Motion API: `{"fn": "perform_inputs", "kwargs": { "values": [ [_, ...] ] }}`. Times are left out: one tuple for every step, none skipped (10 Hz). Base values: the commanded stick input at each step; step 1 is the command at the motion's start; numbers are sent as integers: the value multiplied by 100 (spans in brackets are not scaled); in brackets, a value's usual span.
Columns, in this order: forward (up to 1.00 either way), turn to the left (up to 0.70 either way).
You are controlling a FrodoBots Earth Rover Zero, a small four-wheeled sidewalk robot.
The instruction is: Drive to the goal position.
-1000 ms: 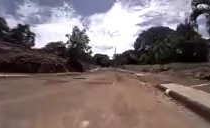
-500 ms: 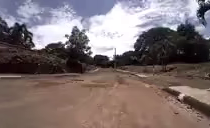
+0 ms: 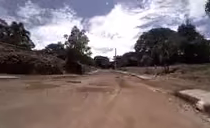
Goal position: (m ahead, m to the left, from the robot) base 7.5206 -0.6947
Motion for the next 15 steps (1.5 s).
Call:
{"fn": "perform_inputs", "kwargs": {
  "values": [
    [100,0],
    [100,0],
    [100,0],
    [100,0],
    [100,0],
    [100,0],
    [100,-3],
    [100,-14],
    [100,-25],
    [100,-21],
    [100,-13],
    [100,-5],
    [100,0],
    [100,0],
    [100,0]
  ]
}}
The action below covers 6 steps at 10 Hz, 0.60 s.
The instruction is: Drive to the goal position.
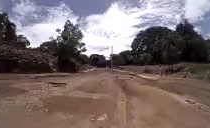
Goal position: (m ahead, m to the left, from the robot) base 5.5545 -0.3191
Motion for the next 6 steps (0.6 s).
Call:
{"fn": "perform_inputs", "kwargs": {
  "values": [
    [100,0],
    [100,0],
    [100,0],
    [100,0],
    [100,0],
    [100,0]
  ]
}}
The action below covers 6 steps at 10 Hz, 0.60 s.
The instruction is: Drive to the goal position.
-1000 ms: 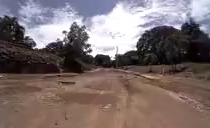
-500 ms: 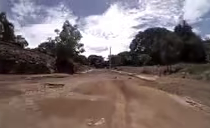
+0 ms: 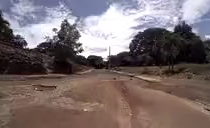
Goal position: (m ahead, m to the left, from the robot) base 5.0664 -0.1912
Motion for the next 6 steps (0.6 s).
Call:
{"fn": "perform_inputs", "kwargs": {
  "values": [
    [100,0],
    [100,0],
    [100,0],
    [100,0],
    [100,0],
    [100,0]
  ]
}}
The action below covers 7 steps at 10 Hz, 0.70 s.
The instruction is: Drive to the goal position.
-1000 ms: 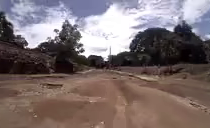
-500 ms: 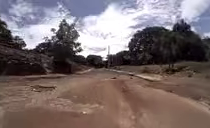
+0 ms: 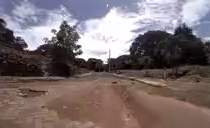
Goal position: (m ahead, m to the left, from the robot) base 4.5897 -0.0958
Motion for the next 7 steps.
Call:
{"fn": "perform_inputs", "kwargs": {
  "values": [
    [100,0],
    [100,0],
    [100,0],
    [100,0],
    [100,0],
    [100,0],
    [100,0]
  ]
}}
